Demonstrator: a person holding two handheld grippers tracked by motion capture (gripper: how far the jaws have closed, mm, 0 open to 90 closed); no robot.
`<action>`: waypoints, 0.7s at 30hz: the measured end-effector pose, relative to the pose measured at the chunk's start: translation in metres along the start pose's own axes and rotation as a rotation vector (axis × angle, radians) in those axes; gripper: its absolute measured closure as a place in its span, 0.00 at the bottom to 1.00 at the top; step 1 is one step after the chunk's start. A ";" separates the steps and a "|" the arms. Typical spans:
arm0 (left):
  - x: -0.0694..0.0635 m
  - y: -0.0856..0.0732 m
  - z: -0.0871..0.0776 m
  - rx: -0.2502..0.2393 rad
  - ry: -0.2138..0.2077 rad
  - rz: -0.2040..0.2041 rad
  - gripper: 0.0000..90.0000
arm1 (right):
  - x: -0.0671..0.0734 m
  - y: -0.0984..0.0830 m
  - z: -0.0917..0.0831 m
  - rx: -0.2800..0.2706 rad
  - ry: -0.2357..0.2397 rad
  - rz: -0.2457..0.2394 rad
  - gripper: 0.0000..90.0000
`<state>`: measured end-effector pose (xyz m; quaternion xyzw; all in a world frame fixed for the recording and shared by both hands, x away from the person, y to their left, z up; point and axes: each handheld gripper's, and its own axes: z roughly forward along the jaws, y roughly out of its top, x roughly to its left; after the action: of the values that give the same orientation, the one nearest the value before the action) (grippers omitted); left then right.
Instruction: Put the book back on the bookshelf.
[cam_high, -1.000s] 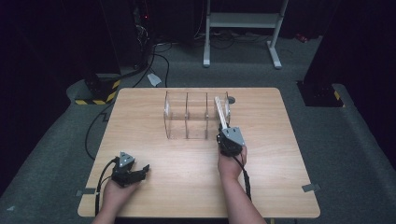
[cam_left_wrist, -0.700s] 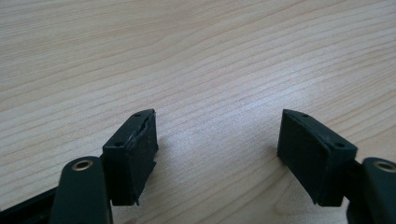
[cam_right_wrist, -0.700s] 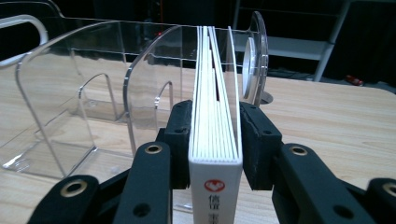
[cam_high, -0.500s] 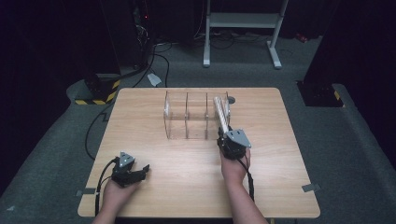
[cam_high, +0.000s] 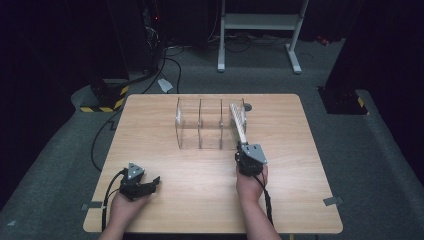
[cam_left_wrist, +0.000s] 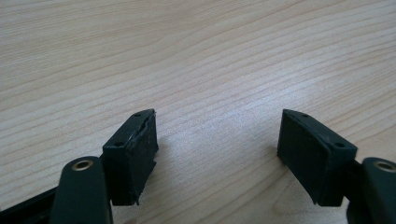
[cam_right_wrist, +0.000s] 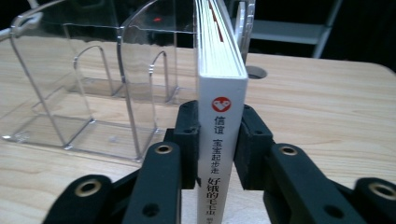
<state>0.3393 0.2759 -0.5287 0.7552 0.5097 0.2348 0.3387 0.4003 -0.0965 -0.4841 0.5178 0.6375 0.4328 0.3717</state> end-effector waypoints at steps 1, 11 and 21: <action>0.000 0.000 0.000 0.000 0.000 0.000 0.32 | 0.001 -0.001 0.000 -0.005 -0.009 0.007 0.82; 0.000 0.000 0.000 0.001 -0.002 0.001 0.32 | 0.020 -0.003 0.001 -0.026 -0.135 0.063 0.83; 0.000 0.000 0.000 0.000 -0.001 0.001 0.32 | 0.022 -0.002 0.002 -0.026 -0.153 0.079 0.82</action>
<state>0.3392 0.2759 -0.5287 0.7557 0.5090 0.2345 0.3390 0.3967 -0.0745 -0.4873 0.5692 0.5807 0.4147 0.4085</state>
